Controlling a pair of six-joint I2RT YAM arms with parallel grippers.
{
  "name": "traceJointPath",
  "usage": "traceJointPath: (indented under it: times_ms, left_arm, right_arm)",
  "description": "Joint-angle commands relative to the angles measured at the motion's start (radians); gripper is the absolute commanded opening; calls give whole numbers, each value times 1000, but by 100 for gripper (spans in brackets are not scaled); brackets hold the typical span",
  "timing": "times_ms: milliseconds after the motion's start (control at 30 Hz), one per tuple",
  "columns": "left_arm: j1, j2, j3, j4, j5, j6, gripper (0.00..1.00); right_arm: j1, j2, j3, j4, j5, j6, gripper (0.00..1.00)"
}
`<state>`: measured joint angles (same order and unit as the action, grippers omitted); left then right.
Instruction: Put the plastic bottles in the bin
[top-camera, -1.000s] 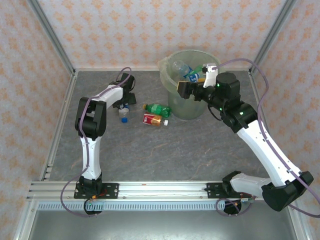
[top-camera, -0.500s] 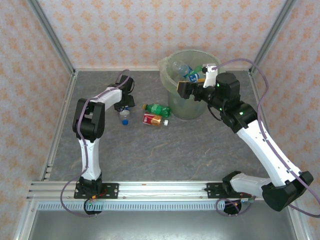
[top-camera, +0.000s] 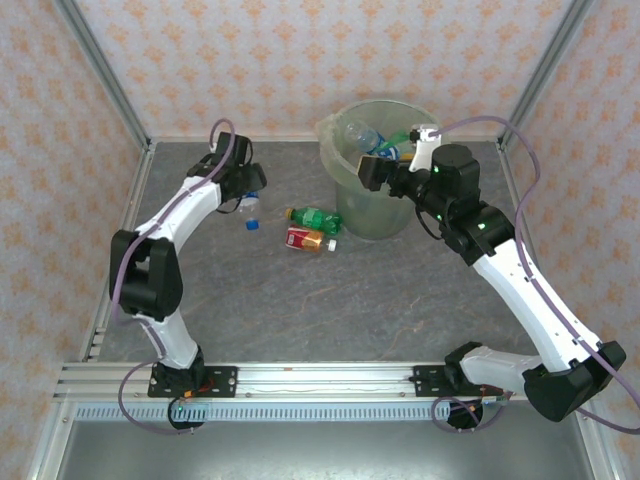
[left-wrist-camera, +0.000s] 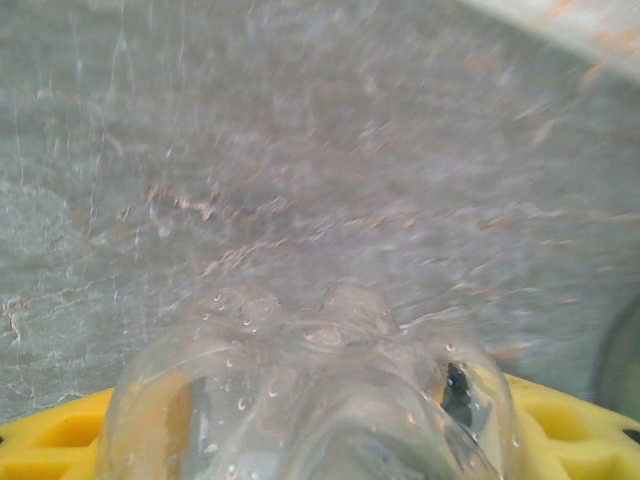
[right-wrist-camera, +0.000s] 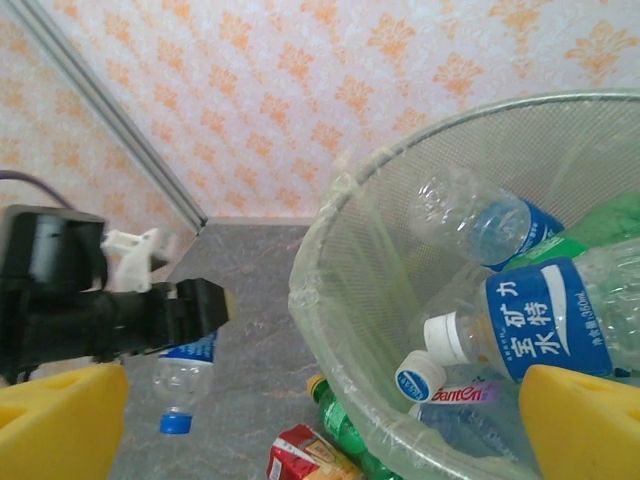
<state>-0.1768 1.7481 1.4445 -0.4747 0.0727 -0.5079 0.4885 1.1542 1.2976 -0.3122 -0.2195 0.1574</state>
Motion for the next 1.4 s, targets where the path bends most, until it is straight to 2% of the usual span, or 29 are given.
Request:
traceJointPath:
  times_ms: [0,267,533,1033,1367]
  left_arm:
    - [-22,-76,-10,54,16,-42,49]
    - [-108,-175,80,113,-37,-53,49]
    - [-202,-178,199,228,-72,-35,48]
    - [-360,-24,423,462,-36,35,49]
    - [-425,89,451,666,-54,53,49]
  right_arm:
    - [5,-17,2,54,86,31,100]
    - [5,-28,8,76,141,43,100]
    - [6,-36,2,78,167,51,100]
    - [5,-65,5,64,219,33,100]
    - [5,-109,-4,34,265,13,100]
